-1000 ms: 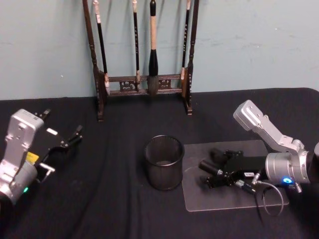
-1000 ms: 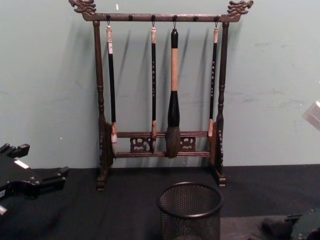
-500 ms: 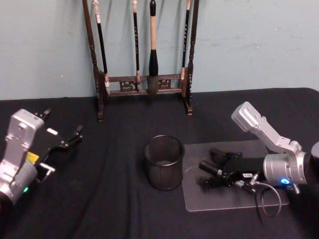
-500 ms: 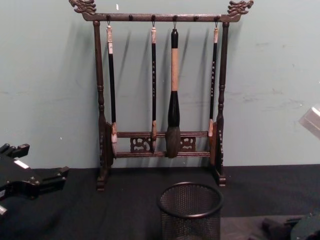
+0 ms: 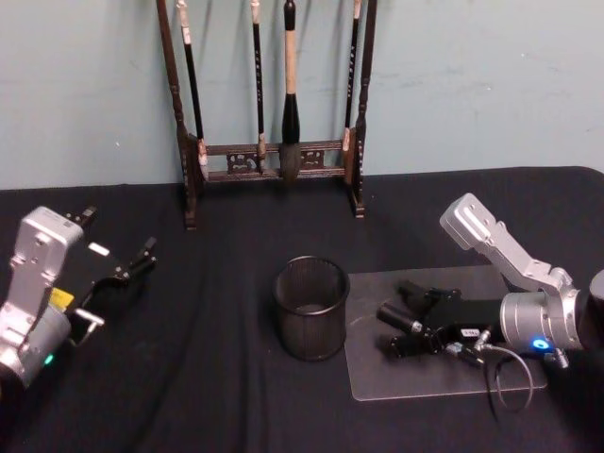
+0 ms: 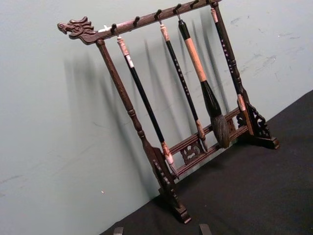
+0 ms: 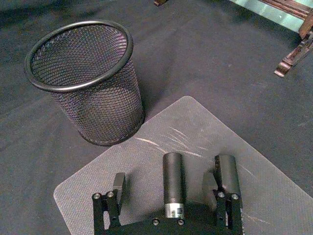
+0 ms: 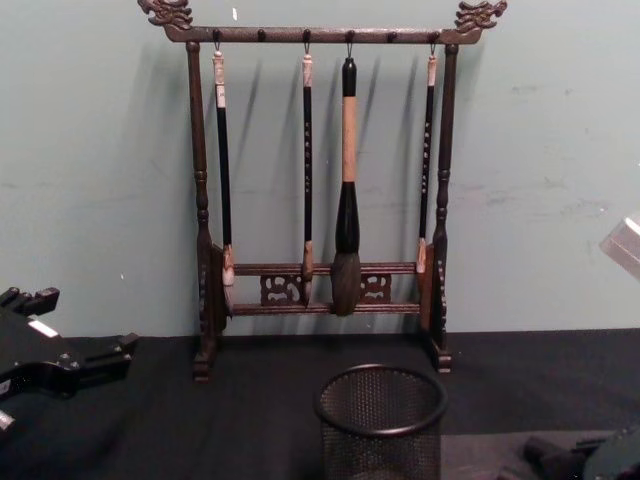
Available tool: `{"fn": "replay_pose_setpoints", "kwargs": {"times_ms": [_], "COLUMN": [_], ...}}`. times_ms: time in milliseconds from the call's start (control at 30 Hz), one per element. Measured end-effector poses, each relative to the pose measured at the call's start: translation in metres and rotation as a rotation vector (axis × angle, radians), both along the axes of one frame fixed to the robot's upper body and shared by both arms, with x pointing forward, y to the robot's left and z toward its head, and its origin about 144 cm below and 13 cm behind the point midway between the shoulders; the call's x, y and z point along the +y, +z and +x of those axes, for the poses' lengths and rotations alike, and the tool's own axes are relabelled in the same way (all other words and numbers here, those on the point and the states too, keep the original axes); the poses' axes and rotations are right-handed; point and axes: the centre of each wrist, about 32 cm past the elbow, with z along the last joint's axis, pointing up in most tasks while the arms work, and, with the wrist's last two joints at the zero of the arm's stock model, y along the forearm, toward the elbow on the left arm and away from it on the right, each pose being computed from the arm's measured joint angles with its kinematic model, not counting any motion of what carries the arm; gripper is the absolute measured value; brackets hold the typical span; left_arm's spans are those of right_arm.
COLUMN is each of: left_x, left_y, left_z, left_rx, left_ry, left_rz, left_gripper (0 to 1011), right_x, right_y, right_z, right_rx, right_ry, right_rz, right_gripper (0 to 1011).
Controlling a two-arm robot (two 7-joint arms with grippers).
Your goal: Pick up the water-based marker from the table and place it into the pen holder.
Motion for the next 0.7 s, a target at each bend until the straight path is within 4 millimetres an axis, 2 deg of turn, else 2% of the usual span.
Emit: {"fn": "replay_pose_setpoints", "kwargs": {"times_ms": [700], "left_x": [0.0000], "left_y": [0.0000], "left_z": [0.0000], "left_rx": [0.000], "left_ry": [0.000], "left_rz": [0.000], "left_gripper": [1001], "right_x": [0.0012], "right_y": [-0.0011], "right_z": [-0.0018], "right_rx": [-0.003], "right_ry": [0.002], "right_rz": [-0.010], "right_gripper": [1002]}}
